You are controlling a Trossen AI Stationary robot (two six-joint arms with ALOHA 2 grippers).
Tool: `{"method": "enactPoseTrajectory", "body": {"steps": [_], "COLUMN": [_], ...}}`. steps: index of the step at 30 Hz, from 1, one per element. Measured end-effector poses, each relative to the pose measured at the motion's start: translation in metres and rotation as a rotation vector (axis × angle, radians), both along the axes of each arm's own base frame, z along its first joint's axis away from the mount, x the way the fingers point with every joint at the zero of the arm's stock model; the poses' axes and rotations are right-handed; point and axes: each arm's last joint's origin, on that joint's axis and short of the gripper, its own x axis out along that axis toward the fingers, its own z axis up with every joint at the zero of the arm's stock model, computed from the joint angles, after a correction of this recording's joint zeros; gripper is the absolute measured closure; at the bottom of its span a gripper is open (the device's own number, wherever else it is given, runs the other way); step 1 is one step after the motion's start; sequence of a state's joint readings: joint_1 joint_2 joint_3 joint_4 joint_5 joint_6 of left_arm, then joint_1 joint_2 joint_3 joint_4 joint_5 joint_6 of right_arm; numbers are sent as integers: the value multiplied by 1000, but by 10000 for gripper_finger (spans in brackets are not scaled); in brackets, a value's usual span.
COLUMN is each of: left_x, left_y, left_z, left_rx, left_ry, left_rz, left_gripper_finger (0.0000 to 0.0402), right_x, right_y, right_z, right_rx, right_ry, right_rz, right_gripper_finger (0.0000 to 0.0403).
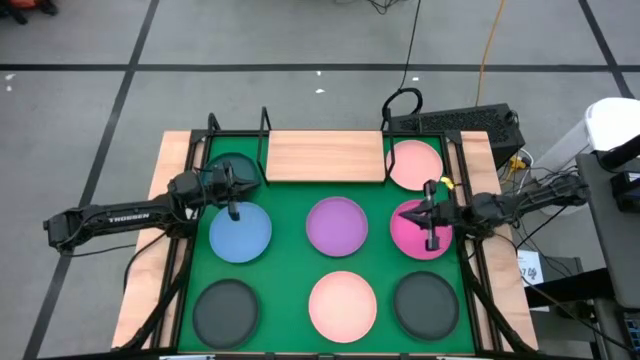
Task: Place and stack plates onto a shelf
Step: Put the purple plate on the shelf
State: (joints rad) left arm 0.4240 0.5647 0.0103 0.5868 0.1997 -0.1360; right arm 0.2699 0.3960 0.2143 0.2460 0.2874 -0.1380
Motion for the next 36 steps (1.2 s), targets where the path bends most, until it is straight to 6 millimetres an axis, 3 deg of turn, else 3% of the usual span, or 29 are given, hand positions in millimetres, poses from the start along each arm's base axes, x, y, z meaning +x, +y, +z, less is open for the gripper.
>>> {"method": "enactPoseTrajectory", "body": {"steps": [7,12,21,26,36], "left_x": [0,0,0,0,0], "left_y": [0,0,0,0,0], "left_z": [0,0,0,0,0], "left_rx": [0,0,0,0,0], "left_ry": [0,0,0,0,0], "left_rz": [0,0,0,0,0], "left_gripper_finger": [398,398,398,398,398], "right_x": [25,40,75,96,108], "right_y": [8,13,25,31,34], "right_z": [-22,-32,-33,-40,-85], "right_rx": [-85,-93,-201,-283,-350], "right_ry": [241,274,344,504,697], "right_rz": [33,60,114,132,153], "right_gripper_finger": [403,394,276,228,238]}}
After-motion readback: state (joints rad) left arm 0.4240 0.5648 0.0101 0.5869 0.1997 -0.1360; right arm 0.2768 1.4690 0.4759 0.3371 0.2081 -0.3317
